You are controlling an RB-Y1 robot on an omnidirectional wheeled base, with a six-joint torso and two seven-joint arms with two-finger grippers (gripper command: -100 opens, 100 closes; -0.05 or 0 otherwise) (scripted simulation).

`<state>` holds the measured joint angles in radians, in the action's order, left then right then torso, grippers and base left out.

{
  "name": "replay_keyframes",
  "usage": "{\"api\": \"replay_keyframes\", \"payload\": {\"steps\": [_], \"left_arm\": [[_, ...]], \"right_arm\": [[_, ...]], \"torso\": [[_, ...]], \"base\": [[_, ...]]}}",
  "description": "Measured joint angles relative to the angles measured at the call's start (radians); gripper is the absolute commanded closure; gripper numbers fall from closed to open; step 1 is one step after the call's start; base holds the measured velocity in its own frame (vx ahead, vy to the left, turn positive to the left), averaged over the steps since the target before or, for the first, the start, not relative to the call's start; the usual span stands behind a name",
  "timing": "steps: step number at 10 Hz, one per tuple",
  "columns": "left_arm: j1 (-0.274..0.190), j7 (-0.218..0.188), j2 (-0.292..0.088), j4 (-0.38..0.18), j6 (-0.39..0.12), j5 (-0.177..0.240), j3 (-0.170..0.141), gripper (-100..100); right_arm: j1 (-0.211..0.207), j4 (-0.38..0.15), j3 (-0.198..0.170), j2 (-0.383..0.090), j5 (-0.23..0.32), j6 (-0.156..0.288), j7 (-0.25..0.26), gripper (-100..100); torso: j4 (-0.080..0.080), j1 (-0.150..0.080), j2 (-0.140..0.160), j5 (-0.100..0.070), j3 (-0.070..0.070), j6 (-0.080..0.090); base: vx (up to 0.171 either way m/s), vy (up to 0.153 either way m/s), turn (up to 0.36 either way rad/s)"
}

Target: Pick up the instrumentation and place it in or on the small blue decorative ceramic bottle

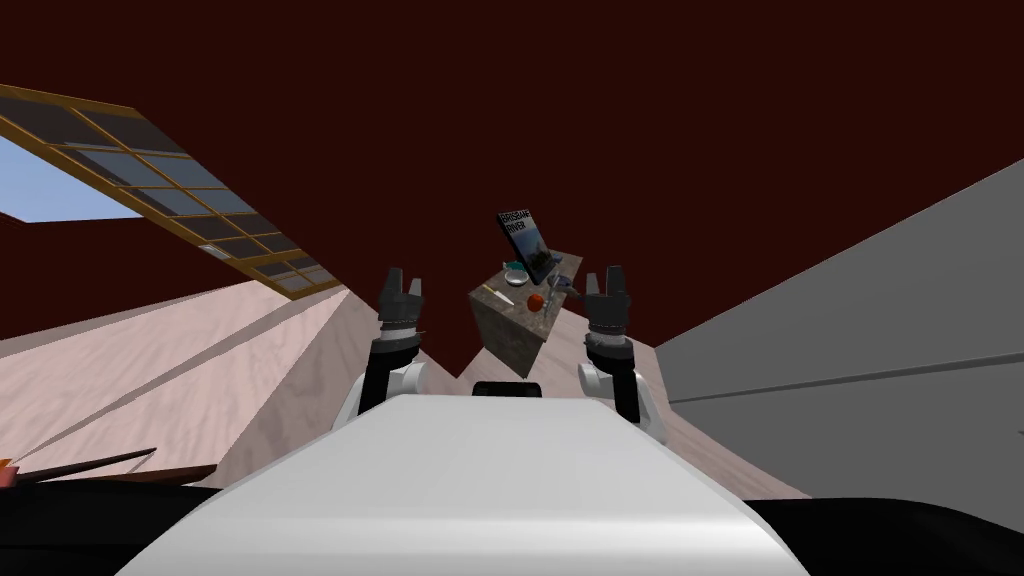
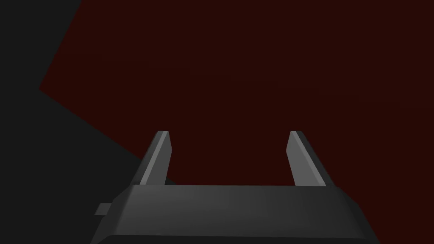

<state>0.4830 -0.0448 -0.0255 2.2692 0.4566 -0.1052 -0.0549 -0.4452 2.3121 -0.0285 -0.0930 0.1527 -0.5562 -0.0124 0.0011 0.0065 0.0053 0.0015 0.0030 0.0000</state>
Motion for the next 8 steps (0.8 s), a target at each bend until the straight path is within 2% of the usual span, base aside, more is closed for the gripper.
{"api": "replay_keyframes", "payload": {"steps": [3, 6, 8], "left_arm": [[0.000, 0.000, 0.000, 0.000, 0.000, 0.000, 0.000, 0], [0.000, 0.000, 0.000, 0.000, 0.000, 0.000, 0.000, 0], [0.000, 0.000, 0.000, 0.000, 0.000, 0.000, 0.000, 0]], "right_arm": [[0.023, -0.044, 0.031, -0.039, 0.075, 0.016, -0.011, -100], [0.060, -0.106, 0.084, -0.062, 0.163, 0.034, -0.032, -100], [0.065, -0.127, 0.107, -0.063, 0.211, 0.040, -0.042, -100]], "torso": [[0.001, 0.006, 0.002, 0.001, 0.001, 0.000], [0.001, 0.007, 0.004, 0.002, 0.003, 0.000], [0.000, 0.003, 0.000, 0.001, 0.000, 0.000]], "base": [[-0.110, 0.192, -0.045], [-0.139, 0.201, -0.045], [-0.070, 0.115, -0.021]]}}
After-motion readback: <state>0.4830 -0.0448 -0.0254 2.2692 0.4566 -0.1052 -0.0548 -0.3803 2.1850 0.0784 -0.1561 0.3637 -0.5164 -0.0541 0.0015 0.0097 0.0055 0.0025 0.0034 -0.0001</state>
